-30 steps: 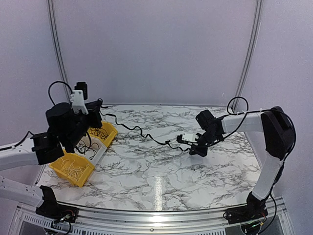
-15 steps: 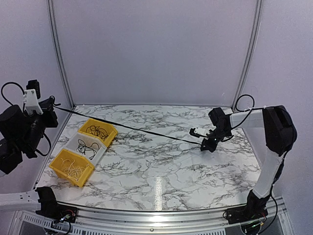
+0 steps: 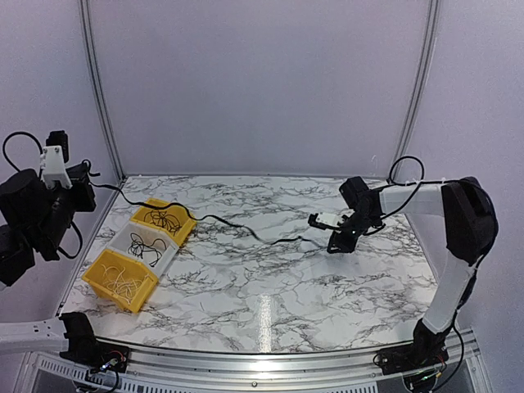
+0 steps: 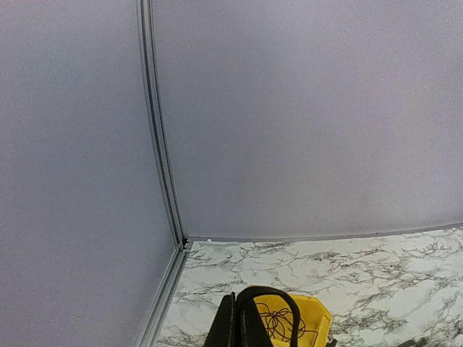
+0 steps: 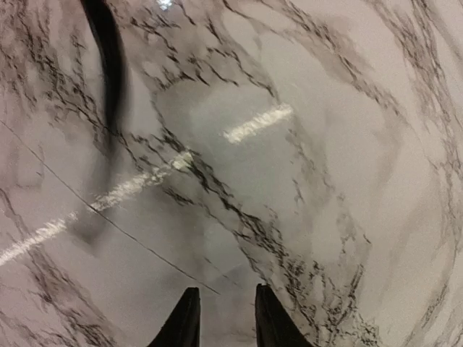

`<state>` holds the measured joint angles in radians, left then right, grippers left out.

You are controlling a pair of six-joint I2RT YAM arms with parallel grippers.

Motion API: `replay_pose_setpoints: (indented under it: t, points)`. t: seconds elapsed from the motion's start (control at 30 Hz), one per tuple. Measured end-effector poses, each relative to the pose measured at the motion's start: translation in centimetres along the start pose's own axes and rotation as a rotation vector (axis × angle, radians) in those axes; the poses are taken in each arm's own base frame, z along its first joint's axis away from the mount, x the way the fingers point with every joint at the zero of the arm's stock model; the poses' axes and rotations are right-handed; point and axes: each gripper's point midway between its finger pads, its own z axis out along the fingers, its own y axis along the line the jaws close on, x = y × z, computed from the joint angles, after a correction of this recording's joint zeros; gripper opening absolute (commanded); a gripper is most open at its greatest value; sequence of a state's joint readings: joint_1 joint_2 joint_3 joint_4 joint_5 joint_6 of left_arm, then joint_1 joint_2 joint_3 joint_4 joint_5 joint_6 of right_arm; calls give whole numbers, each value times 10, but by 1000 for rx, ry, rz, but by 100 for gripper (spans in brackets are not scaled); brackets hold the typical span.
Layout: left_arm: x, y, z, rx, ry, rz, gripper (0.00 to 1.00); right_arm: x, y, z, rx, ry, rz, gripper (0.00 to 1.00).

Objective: Untangle the cables

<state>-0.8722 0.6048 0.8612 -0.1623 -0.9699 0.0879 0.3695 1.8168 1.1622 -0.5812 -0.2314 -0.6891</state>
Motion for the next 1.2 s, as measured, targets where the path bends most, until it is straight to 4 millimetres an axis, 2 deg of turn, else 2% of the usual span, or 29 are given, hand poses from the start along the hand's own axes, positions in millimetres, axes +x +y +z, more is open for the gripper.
replay_pose_setpoints:
  t: [0.07,0.2,0.3,0.37,0.47,0.5,0.67,0.77,1.0,1.2]
  points:
    - [-3,-9,7,-2,13,-4,0,-21,27,-4,-20,-11,-87,61]
    - [2,-40,27,22,59,44,0,-70,79,-18,-100,-84,-225,68]
    - [3,-53,35,32,78,81,0,-93,96,-35,-142,-152,-269,69]
    - [-8,-52,38,28,67,79,0,-99,97,-46,-146,-188,-276,69]
    - [-37,-44,36,21,25,55,0,-101,100,-53,-151,-211,-279,69]
    - [-51,-39,34,17,2,41,0,-99,101,-52,-155,-211,-277,69]
    - [-93,-24,28,-6,-61,27,0,-81,110,-36,-204,-173,-244,69]
    - [-118,-17,29,-30,-89,43,0,-77,113,-30,-225,-163,-232,69]
    - [-173,-18,42,-68,-133,75,0,-76,115,-24,-230,-162,-233,69]
    - [-197,-27,60,-78,-147,116,0,-70,120,-20,-241,-148,-234,69]
